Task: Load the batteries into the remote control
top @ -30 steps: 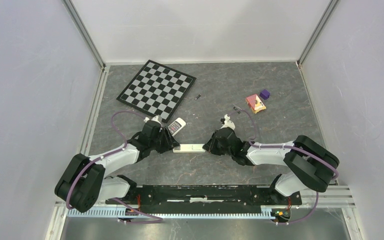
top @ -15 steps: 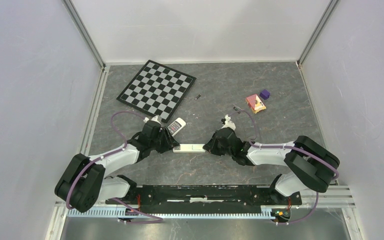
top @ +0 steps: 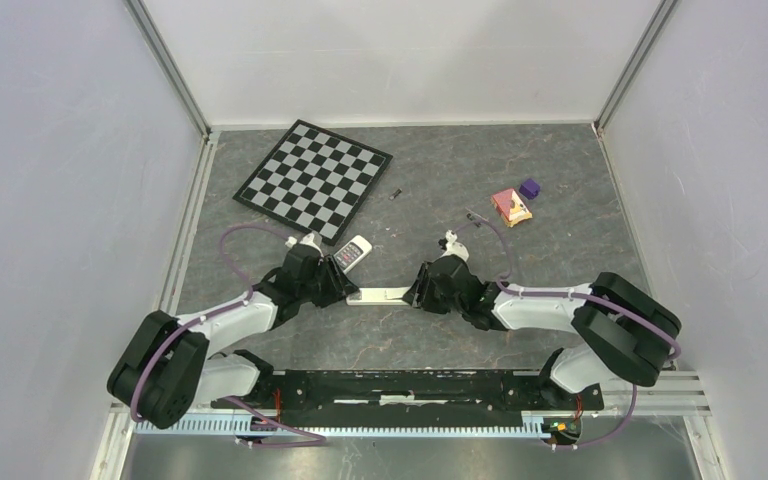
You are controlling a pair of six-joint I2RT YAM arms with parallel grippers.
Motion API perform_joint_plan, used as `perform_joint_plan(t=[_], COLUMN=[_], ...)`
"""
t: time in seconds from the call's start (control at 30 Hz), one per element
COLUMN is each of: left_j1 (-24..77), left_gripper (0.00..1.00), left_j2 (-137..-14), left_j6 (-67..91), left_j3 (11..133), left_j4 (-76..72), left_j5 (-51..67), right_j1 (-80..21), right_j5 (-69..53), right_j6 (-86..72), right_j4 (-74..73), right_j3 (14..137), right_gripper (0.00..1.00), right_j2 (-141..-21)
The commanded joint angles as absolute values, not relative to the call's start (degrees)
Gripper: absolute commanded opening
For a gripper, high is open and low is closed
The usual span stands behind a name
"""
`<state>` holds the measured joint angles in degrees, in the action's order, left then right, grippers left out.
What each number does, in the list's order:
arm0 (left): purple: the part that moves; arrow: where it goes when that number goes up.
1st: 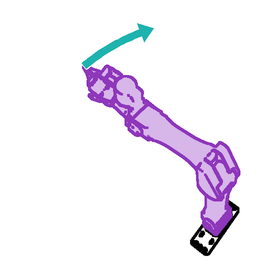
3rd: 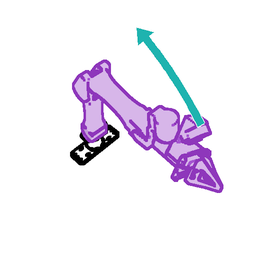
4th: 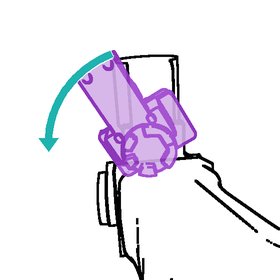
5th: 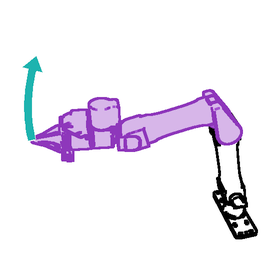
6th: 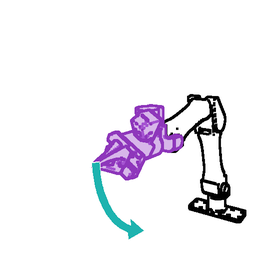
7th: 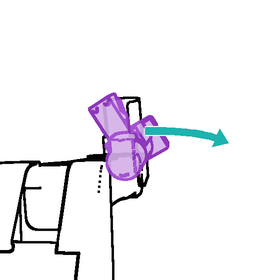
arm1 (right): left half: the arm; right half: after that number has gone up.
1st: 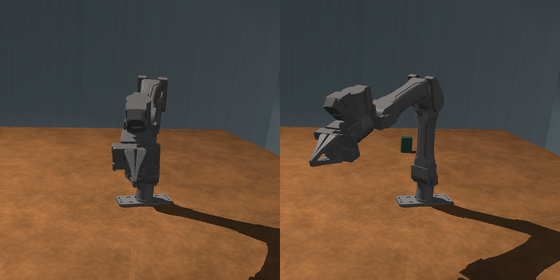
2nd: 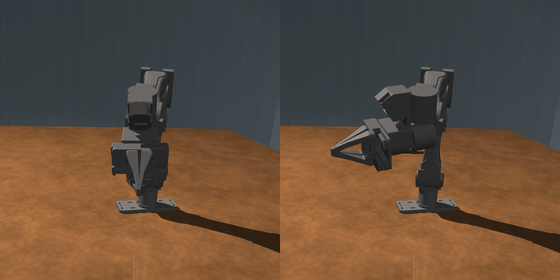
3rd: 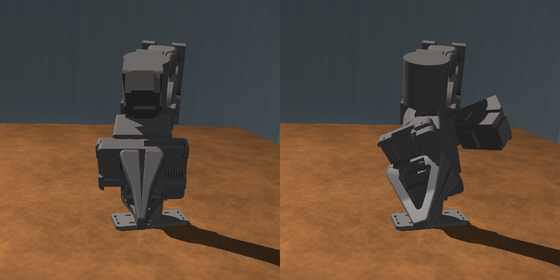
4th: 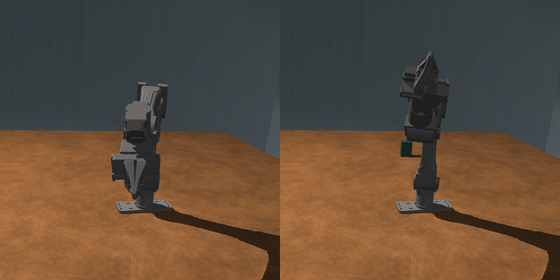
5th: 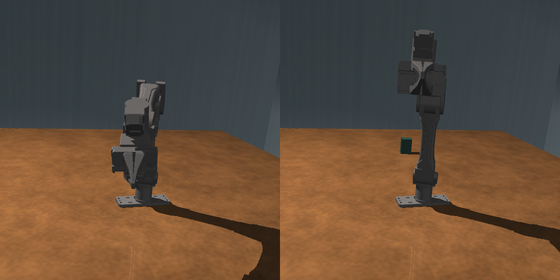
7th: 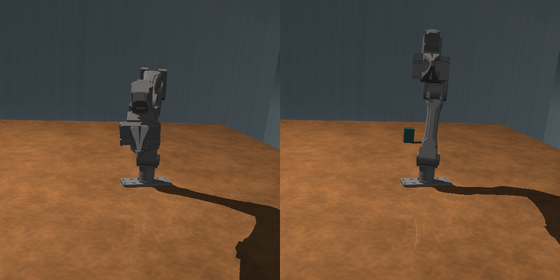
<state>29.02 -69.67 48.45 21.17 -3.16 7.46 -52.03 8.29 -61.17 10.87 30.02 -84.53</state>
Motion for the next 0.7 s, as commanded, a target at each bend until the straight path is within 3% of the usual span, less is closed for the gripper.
perform_joint_plan(t=[0.0, 0.43, 0.67], left_j1=[30.1, 30.1, 30.1], left_gripper=[0.46, 0.47, 0.48], left_j2=[-69.6, -68.6, -68.6], left_j6=[49.1, 48.1, 48.1], left_j3=[19.4, 20.2, 20.0], left_j4=[3.0, 4.6, 4.7], left_j5=[6.2, 5.0, 4.9], right_j1=[-52.6, -52.2, -51.1], right_j5=[9.8, 7.8, 7.8], right_j6=[-55.4, -52.6, -51.0], right_j4=[-1.4, 2.9, 6.5], right_j3=[29.3, 30.9, 32.7], right_gripper=[0.52, 0.75, 0.77], right_j2=[-84.2, -82.2, -85.7])
